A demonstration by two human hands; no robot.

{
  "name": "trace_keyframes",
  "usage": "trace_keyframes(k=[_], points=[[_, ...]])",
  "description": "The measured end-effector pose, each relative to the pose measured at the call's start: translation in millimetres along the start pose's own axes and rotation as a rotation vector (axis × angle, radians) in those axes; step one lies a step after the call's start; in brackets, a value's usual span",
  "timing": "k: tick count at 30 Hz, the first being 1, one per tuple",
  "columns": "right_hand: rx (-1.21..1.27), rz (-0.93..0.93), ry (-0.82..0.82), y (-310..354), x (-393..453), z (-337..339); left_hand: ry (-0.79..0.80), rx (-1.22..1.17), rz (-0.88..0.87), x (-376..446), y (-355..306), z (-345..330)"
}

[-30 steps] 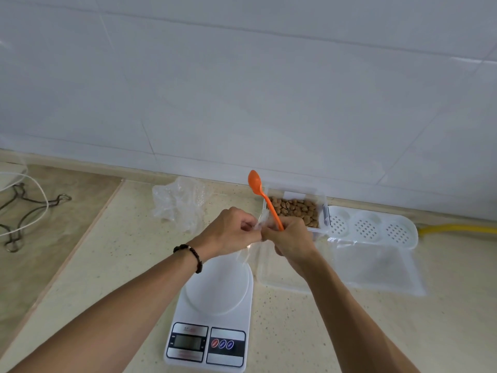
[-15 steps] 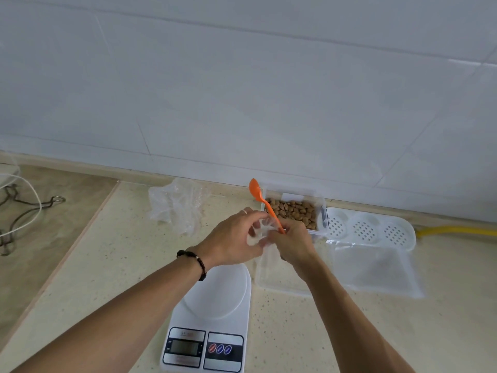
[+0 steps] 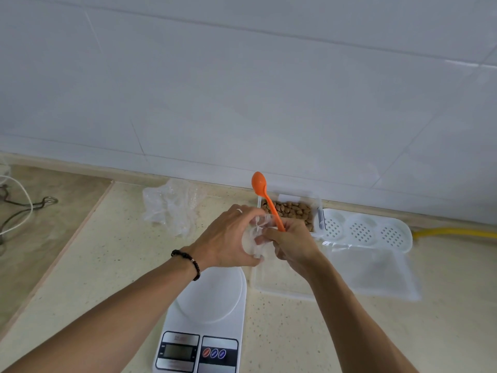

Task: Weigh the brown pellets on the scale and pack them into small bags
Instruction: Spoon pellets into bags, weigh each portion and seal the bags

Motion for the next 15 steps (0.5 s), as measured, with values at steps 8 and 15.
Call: trace_keyframes(k=[8,15], points=[[-0.300,-0.054,-0.434,2,-13,64,-0.004,0.013,0.106,3,9,12],[-0.765,-0.063,-0.538,10,-14,105,0.042,0.004,0.193,20,14,-4]])
Point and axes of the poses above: each hand's wrist, its own x-axis towards the middle knuckle, its own z-axis out of the back of the hand, y = z × x, the point moved 4 cm from there along x, towards the middle knuckle, and after that the axes turned 12 degrees about y, right-handed, at the moved point
